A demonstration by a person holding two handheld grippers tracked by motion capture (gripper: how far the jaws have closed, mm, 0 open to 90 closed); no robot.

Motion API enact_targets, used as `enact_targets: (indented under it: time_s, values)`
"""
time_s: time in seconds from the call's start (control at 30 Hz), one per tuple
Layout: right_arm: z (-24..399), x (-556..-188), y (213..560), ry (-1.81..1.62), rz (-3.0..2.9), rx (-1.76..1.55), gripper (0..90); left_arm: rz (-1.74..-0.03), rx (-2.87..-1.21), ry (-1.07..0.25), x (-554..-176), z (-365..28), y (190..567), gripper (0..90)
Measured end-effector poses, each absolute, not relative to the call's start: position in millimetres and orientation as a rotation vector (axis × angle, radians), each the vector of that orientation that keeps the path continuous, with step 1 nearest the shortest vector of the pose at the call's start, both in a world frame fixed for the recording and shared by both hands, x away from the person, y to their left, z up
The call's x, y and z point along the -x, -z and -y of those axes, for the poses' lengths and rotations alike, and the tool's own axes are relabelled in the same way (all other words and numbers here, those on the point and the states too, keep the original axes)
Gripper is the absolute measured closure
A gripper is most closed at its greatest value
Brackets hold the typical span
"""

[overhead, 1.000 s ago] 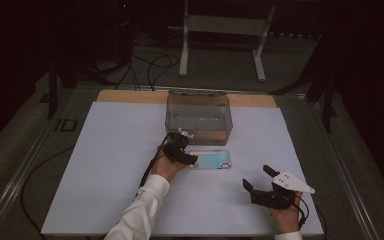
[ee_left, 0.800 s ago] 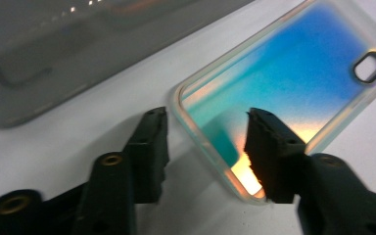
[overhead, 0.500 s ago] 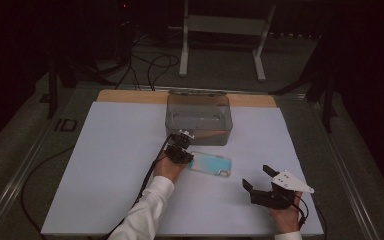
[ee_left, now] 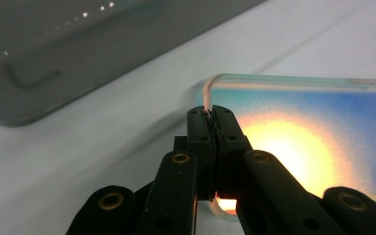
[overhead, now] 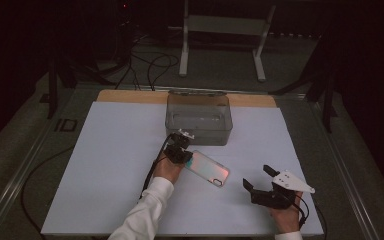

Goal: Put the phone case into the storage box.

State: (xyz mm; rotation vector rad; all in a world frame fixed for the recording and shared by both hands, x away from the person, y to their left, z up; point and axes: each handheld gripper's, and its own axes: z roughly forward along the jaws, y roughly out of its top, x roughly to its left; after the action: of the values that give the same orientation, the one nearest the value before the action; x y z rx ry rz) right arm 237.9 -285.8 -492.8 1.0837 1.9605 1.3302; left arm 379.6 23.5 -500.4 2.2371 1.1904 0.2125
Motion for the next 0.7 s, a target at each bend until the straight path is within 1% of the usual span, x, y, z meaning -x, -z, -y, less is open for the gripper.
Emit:
enact_targets:
  time_s: [0.43, 0.7]
  values:
    - [285, -239, 493, -1.325, -1.967, -1.083, 9.8, -1.143, -2.105, -0.313, -369, -58, 474, 88.8]
    - [284, -239, 493, -1.32, -1.98, -1.093, 9.8, -1.094, -2.028, -0.421, -355, -90, 465, 88.8]
